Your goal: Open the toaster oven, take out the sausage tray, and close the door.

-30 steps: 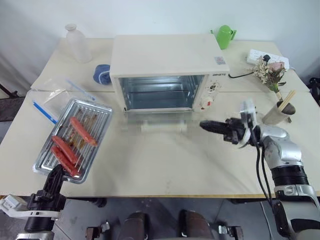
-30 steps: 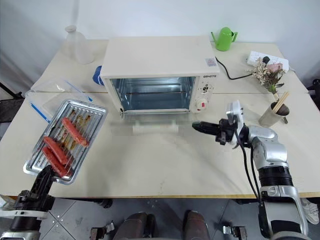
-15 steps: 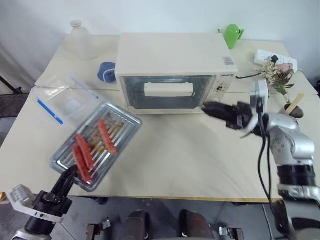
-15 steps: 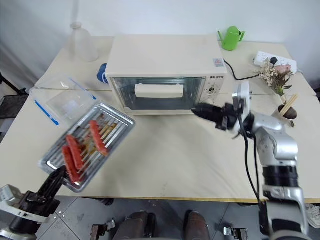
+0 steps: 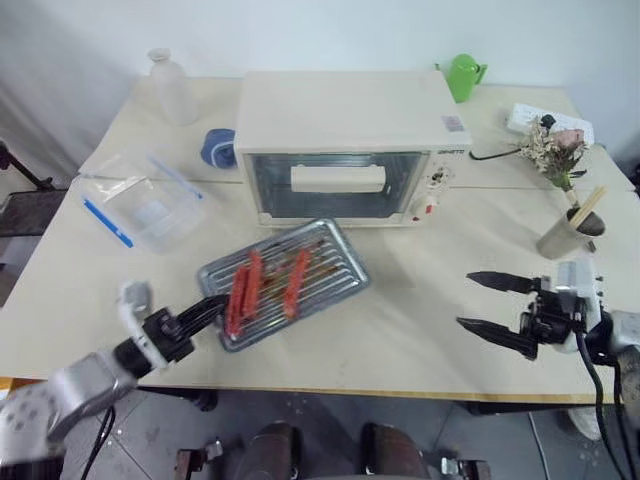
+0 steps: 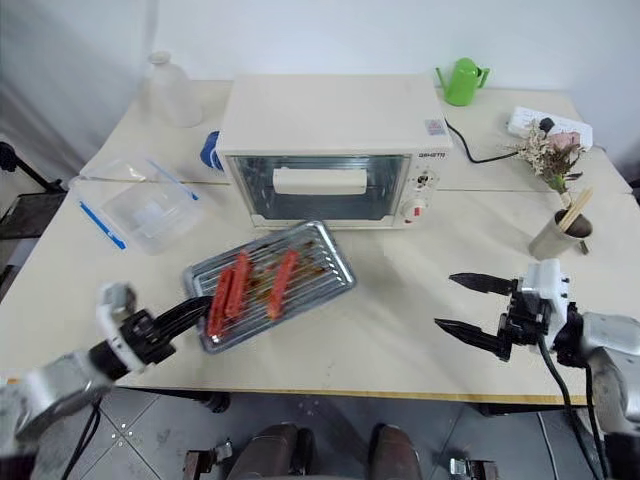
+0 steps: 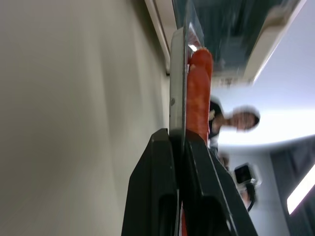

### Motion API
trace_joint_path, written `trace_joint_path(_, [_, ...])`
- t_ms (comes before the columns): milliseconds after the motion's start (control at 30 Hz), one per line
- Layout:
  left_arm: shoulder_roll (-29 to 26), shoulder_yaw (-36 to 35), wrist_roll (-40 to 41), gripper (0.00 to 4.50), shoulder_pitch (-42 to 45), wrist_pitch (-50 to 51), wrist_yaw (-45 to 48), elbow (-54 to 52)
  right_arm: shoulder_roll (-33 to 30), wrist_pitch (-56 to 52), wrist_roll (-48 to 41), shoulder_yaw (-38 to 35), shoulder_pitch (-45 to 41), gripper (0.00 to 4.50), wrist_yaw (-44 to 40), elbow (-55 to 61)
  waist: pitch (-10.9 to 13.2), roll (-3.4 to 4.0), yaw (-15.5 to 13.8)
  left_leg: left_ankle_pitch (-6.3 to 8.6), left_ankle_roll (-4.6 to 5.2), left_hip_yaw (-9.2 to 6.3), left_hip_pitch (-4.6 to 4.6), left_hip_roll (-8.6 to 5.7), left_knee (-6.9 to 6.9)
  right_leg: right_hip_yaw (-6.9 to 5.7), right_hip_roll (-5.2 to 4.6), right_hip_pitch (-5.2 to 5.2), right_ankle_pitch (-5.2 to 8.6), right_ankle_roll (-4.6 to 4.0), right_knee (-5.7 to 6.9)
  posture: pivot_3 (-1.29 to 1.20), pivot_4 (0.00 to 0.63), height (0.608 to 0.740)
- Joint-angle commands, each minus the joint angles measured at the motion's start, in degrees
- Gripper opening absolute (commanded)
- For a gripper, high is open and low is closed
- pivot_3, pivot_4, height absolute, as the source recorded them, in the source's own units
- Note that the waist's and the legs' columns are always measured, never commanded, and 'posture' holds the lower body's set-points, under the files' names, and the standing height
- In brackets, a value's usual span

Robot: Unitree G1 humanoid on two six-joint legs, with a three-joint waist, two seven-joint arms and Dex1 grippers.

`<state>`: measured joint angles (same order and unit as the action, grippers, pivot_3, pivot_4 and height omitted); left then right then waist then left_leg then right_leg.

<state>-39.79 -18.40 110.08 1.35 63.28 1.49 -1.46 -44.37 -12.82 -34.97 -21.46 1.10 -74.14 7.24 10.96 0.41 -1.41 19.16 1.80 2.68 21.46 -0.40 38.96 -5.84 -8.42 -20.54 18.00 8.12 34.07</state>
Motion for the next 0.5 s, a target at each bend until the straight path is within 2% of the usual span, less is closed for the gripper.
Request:
trace_joint_path(33, [-0.28,4.92,-1.73,0.0,5.62,3.31,1.77,3.57,-0.12,-0.63,-2.26,-4.3,4.69,4.46,1.96,5.97,-0.03,0.05,0.29,0.05,-0.02,0.02,-0.01,0.0,-0.01,-0.01,0.01,-0.02,0.0,0.0,0.01,0.0,0.15,0.74])
trace_joint_path(267, [3.92,13.9,-15.37,0.0,22.12,8.86,6.08,14.72,2.82,-1.22,-3.67,-8.66,15.08,4.46,7.59,14.97,-0.03,0.07,-0.16,0.04,-0.02,0.23,-0.03,0.05,-0.03,-0.11,0.14,-0.06,-0.02,0.06,0.01,0.0,0.15,0.74])
trace_joint_path(500, [7.5,14.85,-25.33,0.0,27.74,12.45,10.36,18.7,4.39,-1.42,-5.05,-10.34,20.75,4.46,11.05,20.43,-0.09,0.16,-0.43,-0.03,0.01,0.37,-0.17,0.02,0.0,0.07,0.1,0.0,-0.07,0.15,0.04,0.0,0.15,0.74])
